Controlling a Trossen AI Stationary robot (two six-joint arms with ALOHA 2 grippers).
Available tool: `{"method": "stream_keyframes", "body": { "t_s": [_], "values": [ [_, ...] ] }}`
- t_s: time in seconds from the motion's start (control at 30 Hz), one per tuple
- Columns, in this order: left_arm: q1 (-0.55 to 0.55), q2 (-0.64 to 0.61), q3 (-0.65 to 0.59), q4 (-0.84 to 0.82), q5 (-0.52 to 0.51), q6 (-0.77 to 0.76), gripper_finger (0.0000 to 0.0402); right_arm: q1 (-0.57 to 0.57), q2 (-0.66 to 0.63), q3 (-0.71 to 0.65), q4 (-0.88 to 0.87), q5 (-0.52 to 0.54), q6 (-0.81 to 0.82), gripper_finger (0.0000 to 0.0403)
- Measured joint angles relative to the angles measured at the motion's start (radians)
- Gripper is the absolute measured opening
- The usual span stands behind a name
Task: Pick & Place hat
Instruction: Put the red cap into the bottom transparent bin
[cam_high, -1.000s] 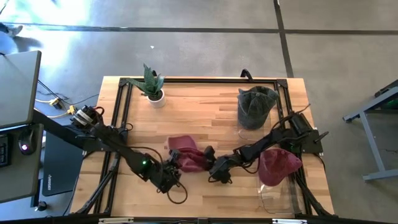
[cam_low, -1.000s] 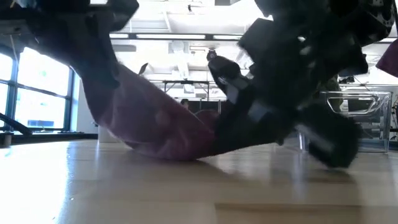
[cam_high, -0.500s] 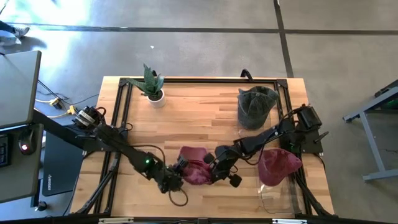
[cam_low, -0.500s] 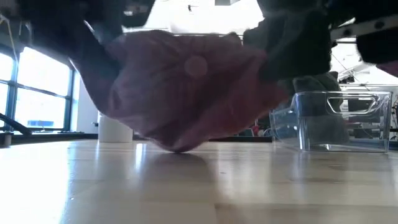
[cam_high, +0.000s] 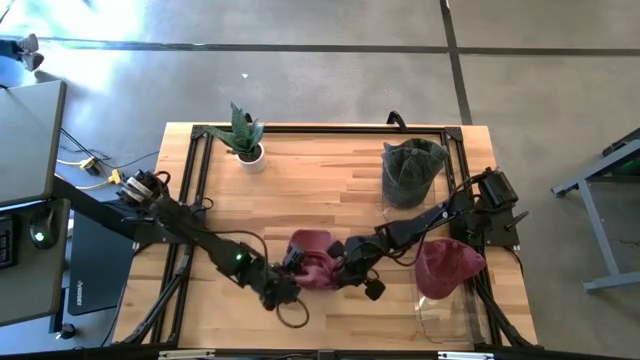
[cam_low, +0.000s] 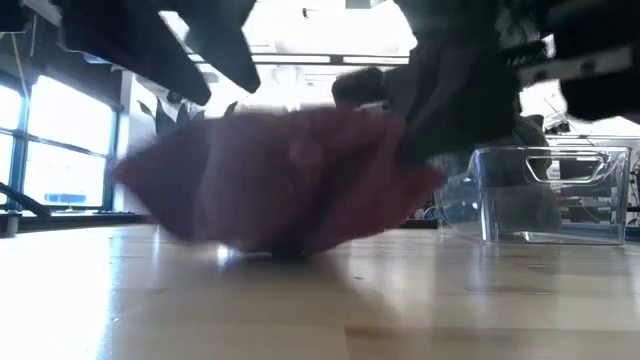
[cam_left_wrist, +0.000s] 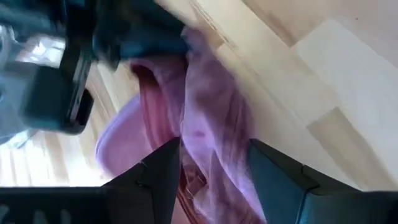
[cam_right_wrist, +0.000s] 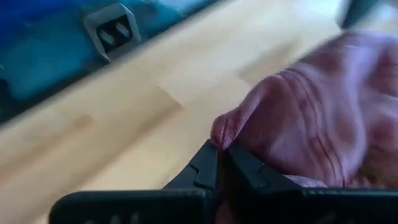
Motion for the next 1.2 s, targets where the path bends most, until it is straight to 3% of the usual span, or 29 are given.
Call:
{"method": "stream_keyframes", "body": {
  "t_s": [0.2, 0.5, 0.6, 0.77, 0.87, 1.0, 1.2],
  "values": [
    [-0.05, 0.028, -0.008, 0.075, -0.138, -0.033, 0.0178, 0.0, 0.0, 0.0, -0.038, 0.145, 0.009, 0.0019],
    [-0.066, 0.207, -0.011, 0.236, -0.343, -0.041, 0.0178, -0.01, 0.0, 0.0, 0.013, 0.185, 0.075, 0.001],
    [-0.066, 0.228, -0.011, 0.243, -0.322, -0.056, 0.0178, -0.01, 0.0, 0.0, 0.013, 0.192, 0.076, 0.002],
    [-0.065, 0.235, -0.011, 0.248, -0.145, -0.125, 0.015, -0.01, 0.0, 0.0, 0.013, 0.207, 0.082, 0.0022],
    [-0.065, 0.235, -0.01, 0.253, -0.09, -0.144, 0.0123, -0.009, 0.0, 0.0, 0.014, 0.205, 0.085, 0.0017],
    [-0.058, 0.235, -0.01, 0.239, -0.049, -0.145, 0.0092, 0.003, 0.0, 0.0, 0.014, 0.105, 0.046, 0.0018],
    [-0.041, 0.22, -0.01, 0.053, -0.012, -0.151, 0.0065, 0.042, -0.002, 0.0, 0.059, 0.168, 0.137, 0.0078]
  ]
}}
